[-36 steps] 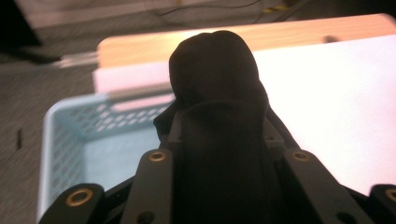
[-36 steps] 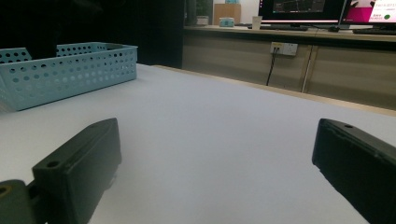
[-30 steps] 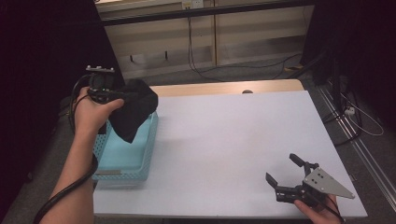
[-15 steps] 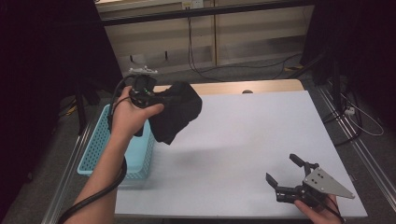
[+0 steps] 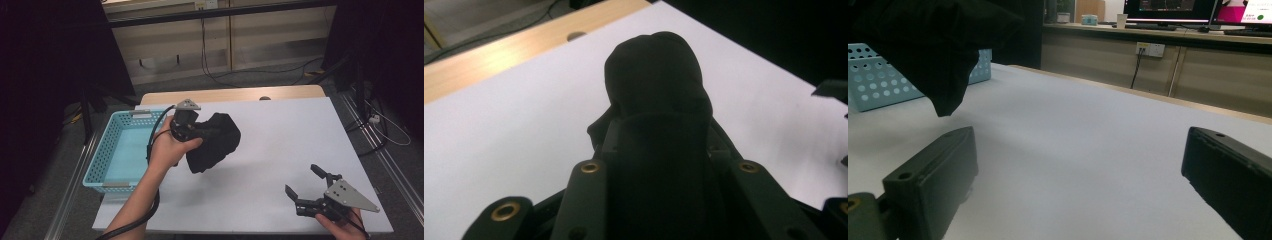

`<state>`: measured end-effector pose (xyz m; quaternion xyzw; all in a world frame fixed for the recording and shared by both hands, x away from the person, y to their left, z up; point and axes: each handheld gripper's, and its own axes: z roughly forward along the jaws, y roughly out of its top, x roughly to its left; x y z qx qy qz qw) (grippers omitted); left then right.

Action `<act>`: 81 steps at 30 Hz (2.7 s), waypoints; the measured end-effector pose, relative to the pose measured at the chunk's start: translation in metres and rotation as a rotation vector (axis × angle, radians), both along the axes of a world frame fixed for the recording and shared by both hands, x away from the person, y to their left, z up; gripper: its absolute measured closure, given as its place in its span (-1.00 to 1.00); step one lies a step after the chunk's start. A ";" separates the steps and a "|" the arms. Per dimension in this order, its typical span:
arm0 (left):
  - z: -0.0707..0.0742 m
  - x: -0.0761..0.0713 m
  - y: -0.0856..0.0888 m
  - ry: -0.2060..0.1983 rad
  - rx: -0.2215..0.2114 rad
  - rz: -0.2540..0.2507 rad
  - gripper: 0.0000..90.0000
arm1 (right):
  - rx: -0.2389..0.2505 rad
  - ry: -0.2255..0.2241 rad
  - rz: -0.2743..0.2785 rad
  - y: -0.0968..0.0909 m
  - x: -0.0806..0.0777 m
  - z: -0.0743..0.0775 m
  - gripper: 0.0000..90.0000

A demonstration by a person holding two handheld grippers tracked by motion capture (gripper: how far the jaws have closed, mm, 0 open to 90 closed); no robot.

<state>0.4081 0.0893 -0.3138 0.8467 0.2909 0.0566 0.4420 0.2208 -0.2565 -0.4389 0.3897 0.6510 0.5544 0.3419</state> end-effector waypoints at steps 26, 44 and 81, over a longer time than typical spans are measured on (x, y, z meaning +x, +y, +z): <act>-0.062 -0.021 -0.036 -0.092 -0.093 -0.081 -0.09 | -0.024 0.003 0.010 0.003 0.000 0.000 -0.97; -0.070 -0.020 -0.006 -0.131 -0.055 -0.041 -0.78 | -0.027 0.010 0.006 0.004 0.003 0.000 -0.97; -0.076 -0.022 0.025 -0.142 -0.047 0.028 -0.82 | -0.153 0.152 0.115 0.056 0.060 -0.003 -0.95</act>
